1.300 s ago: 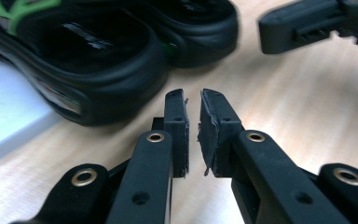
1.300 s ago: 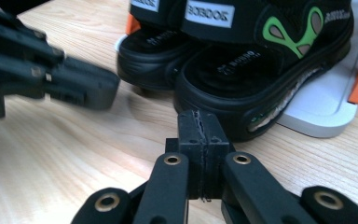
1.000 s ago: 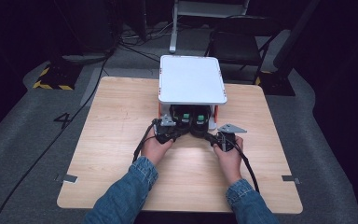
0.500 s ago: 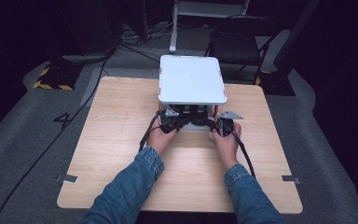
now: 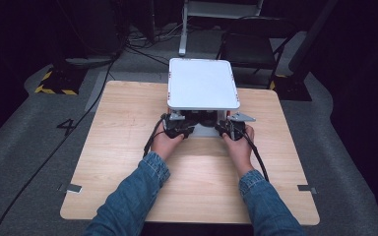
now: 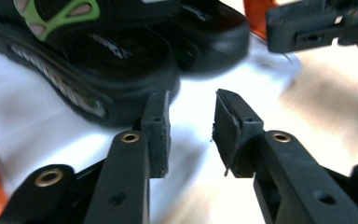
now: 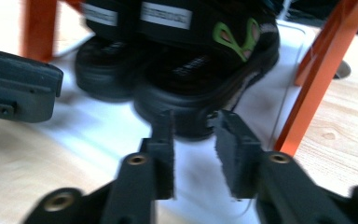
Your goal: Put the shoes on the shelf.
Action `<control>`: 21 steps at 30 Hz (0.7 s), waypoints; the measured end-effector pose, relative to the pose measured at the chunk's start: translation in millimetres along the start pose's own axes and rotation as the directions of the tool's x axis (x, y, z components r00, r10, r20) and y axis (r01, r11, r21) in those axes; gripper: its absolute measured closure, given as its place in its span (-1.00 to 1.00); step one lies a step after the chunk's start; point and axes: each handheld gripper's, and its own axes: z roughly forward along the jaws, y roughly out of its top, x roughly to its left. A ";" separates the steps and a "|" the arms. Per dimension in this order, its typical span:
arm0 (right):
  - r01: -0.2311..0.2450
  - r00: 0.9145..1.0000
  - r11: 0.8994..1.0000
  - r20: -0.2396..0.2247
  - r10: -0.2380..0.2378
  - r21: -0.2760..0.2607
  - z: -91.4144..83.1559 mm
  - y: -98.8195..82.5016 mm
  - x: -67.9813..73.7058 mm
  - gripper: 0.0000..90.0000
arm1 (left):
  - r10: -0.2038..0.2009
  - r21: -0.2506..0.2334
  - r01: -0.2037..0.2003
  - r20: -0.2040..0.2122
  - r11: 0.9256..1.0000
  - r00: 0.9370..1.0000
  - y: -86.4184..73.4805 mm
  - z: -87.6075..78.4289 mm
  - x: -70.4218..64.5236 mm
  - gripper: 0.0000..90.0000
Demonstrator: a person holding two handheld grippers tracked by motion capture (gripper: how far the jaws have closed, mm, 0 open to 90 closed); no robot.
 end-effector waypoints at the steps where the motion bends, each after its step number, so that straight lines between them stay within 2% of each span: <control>1: 0.015 1.000 1.000 -0.005 -0.016 -0.003 -5.5 0.6 1.9 0.38 | -0.006 0.005 0.006 0.006 1.000 1.000 -1.7 -6.5 -2.9 0.38; 3: 0.035 0.999 0.999 -0.024 -0.035 -0.005 -18.7 1.8 5.2 0.31 | -0.009 0.014 0.008 0.010 1.000 1.000 -5.3 -23.7 -10.1 0.33; 5: 0.035 0.998 0.999 -0.055 -0.035 -0.015 -34.8 3.3 7.5 0.21 | -0.003 0.007 0.003 0.004 1.000 1.000 -7.7 -37.9 -16.1 0.28; 10: 0.035 0.994 0.999 -0.099 -0.037 -0.023 -66.7 6.5 8.5 -0.06 | 0.024 -0.035 -0.025 -0.026 0.999 0.999 -13.0 -78.7 -35.1 0.05; 12: 0.055 0.992 0.998 -0.111 -0.056 -0.010 -78.8 7.3 9.3 -0.14 | 0.032 -0.047 -0.033 -0.027 0.998 0.999 -17.2 -96.5 -42.5 -0.03; 13: 0.072 0.991 0.997 -0.115 -0.072 -0.011 -86.3 7.0 9.9 -0.16 | 0.034 -0.047 -0.035 -0.022 0.998 0.999 -19.0 -102.4 -44.2 -0.06; 15: 0.076 0.989 0.997 -0.126 -0.078 -0.020 -97.3 5.1 9.5 -0.21 | 0.043 -0.044 -0.044 -0.024 0.998 0.999 -24.6 -117.7 -46.9 -0.13; 17: 0.059 0.987 0.998 -0.146 -0.061 -0.022 -108.5 1.6 6.7 -0.27 | 0.035 -0.036 -0.036 -0.035 0.999 0.999 -31.3 -132.4 -48.3 -0.21; 18: 0.044 0.987 0.999 -0.157 -0.045 -0.013 -113.7 -0.5 4.8 -0.31 | 0.035 -0.031 -0.036 -0.044 0.999 0.998 -35.7 -141.3 -47.8 -0.24; 19: 0.045 0.985 0.999 -0.167 -0.042 0.012 -119.5 -2.7 2.6 -0.34 | 0.036 -0.028 -0.037 -0.050 0.999 0.998 -38.4 -146.5 -47.0 -0.29; 21: 0.057 0.983 0.998 -0.174 -0.052 0.023 -127.6 -4.1 -0.6 -0.37 | 0.021 -0.025 -0.023 -0.063 0.999 0.998 -46.7 -160.1 -45.0 -0.35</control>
